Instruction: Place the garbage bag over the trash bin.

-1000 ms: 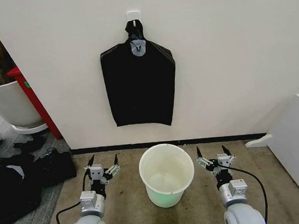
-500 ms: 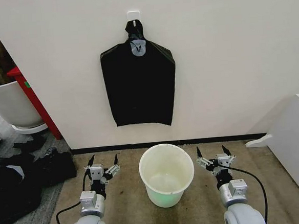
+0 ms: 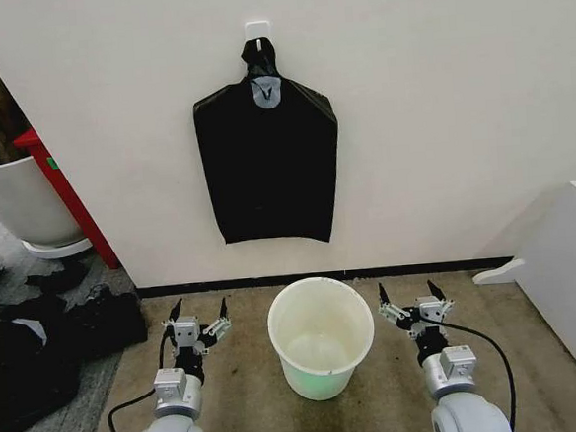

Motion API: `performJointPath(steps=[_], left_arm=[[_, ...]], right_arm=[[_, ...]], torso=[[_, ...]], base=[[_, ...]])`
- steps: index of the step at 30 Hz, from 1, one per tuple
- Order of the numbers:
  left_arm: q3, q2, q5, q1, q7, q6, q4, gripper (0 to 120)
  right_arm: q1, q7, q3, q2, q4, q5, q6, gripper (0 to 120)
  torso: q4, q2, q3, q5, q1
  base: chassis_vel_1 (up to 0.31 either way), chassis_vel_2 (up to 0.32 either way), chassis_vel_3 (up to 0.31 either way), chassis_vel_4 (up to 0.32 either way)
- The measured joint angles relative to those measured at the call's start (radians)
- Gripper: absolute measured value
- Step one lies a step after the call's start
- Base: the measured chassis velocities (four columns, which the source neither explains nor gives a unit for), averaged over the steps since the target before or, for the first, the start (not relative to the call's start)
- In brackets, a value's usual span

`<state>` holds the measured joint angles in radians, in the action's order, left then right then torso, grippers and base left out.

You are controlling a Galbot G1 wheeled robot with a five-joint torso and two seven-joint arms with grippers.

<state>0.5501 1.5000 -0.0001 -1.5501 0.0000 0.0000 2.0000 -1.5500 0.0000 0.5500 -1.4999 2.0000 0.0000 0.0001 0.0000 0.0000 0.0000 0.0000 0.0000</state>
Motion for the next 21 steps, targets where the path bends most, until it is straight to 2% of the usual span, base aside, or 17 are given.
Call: performJointPath(steps=[21], left_arm=[[0.000,0.000,0.000,0.000,0.000,0.000,0.000,100]], right_arm=[[0.000,0.000,0.000,0.000,0.000,0.000,0.000,100]], torso=[[0.0000,0.000,0.000,0.0000,0.000]], base=[[0.000,0.000,0.000,0.000]])
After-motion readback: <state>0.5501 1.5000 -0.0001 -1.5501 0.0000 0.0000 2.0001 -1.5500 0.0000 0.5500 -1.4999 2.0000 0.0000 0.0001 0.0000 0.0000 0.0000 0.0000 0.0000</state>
